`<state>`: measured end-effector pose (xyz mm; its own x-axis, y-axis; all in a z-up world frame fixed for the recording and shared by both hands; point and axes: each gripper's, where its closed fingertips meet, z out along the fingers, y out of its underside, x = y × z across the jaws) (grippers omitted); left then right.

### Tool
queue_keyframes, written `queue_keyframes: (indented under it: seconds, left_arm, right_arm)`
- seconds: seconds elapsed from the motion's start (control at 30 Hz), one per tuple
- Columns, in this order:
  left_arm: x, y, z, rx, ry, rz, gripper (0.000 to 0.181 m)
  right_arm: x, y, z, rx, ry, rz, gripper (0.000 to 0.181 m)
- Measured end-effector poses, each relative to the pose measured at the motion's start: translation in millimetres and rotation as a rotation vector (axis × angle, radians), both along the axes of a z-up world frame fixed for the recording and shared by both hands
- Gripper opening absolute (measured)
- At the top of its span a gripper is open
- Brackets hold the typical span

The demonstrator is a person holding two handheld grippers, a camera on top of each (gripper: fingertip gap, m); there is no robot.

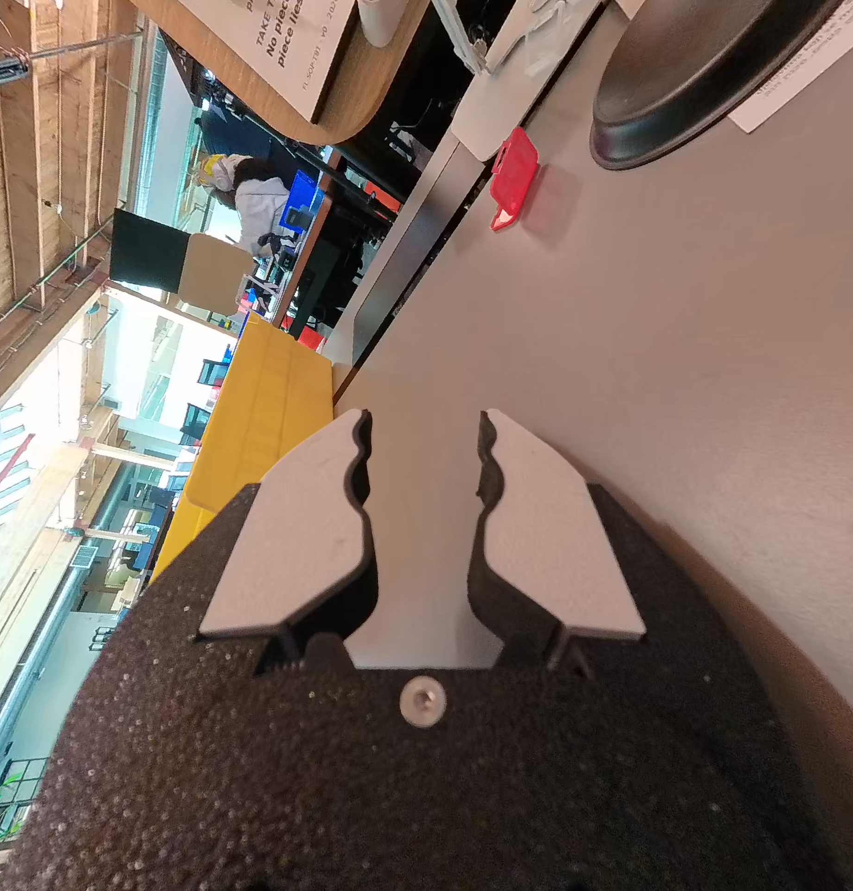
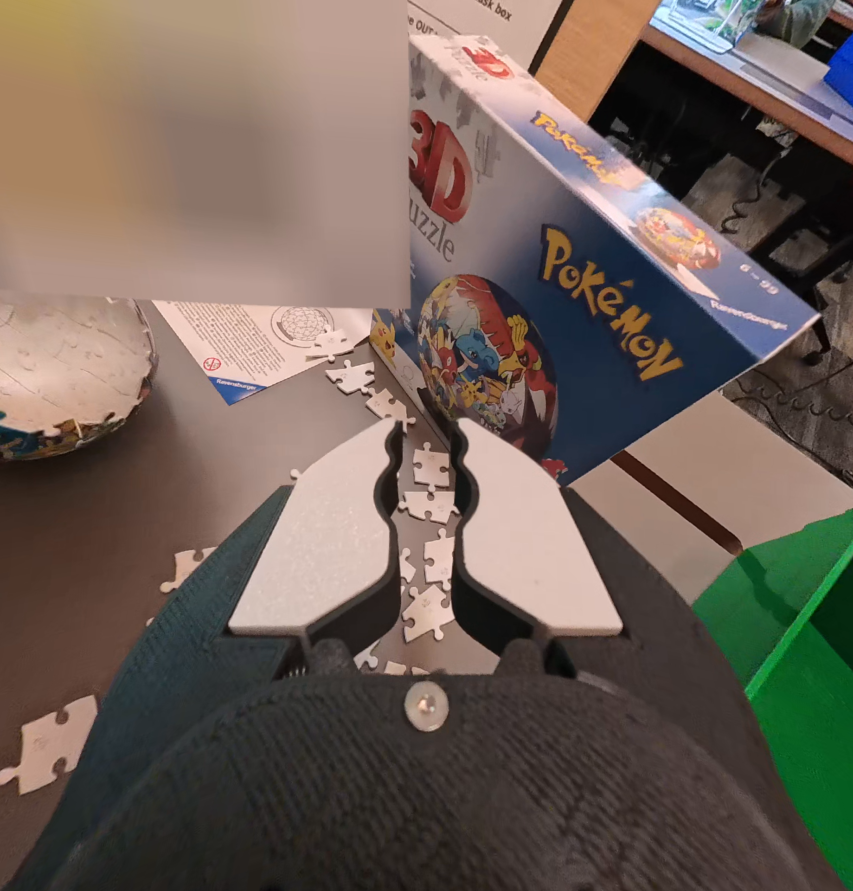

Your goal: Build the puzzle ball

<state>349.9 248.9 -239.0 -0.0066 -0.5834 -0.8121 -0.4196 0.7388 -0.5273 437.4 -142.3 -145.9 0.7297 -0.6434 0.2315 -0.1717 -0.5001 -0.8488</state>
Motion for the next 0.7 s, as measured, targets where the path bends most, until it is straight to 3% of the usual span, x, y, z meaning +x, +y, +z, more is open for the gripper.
queue_keyframes:
  seconds: [0.5,0.7]
  left_arm:
    - [0.0,-4.0,0.2,0.006,0.001,-0.022,0.042]
    - [-0.2,-5.8,0.7,0.009,-0.002,-0.033,0.042]
  right_arm:
    - [2.0,-5.8,2.7,-0.028,-0.029,-0.028,0.020]
    - [0.2,-30.2,26.2,-0.040,-0.085,-0.107,0.020]
